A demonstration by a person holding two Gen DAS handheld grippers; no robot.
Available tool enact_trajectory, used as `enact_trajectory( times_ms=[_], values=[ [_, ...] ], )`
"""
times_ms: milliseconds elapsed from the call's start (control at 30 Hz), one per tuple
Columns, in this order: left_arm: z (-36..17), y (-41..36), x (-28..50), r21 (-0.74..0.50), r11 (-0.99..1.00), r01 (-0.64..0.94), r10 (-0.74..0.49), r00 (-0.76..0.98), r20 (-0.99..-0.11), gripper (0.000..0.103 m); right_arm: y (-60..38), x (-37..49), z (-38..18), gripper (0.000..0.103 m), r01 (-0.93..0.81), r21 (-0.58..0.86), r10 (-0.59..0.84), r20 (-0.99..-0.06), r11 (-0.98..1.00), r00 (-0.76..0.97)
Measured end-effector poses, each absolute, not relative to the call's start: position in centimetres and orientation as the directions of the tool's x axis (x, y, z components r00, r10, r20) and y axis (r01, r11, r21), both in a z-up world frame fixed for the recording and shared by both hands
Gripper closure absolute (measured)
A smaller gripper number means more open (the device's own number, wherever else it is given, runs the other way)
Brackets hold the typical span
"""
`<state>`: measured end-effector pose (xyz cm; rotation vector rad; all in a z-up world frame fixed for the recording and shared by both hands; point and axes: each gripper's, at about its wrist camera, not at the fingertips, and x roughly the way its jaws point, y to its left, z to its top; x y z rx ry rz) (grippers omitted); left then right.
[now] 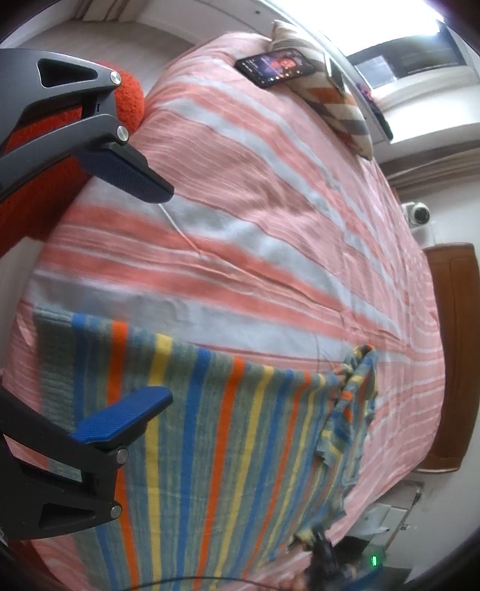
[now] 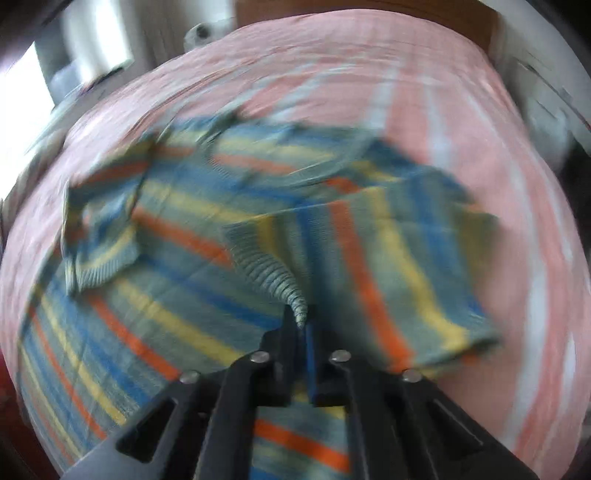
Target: Fold small clothes
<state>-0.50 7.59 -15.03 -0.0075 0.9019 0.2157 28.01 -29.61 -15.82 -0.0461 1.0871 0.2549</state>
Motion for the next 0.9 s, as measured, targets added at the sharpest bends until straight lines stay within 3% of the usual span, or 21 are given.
enact_trajectory(
  times_ms=[167, 300, 600, 900],
  values=[
    [-15.4, 7.2, -0.1, 0.076, 0.981, -0.180, 0.169, 0.591, -0.789, 0.003, -43.3, 25.6, -9.9, 0.099, 0.065, -0.004, -0.041, -0.813, 0.998, 0.582],
    [-15.4, 6.2, 0.0, 0.096, 0.982, -0.161, 0.174, 0.590, -0.788, 0.003, -51.4, 22.9, -9.6, 0.099, 0.238, -0.084, -0.206, -0.808, 0.968, 0.552],
    [-14.6, 5.4, -0.4, 0.143, 0.979, -0.144, 0.202, 0.596, -0.777, 0.003, -56.4, 18.5, -14.9, 0.100, 0.377, -0.058, -0.230, -0.874, 0.924, 0.429],
    [-14.1, 7.1, -0.8, 0.168, 0.972, -0.164, 0.233, 0.572, -0.786, 0.003, -59.4, 18.0, -17.1, 0.099, 0.420, 0.104, -0.097, -0.897, 0.902, 0.430]
  ],
)
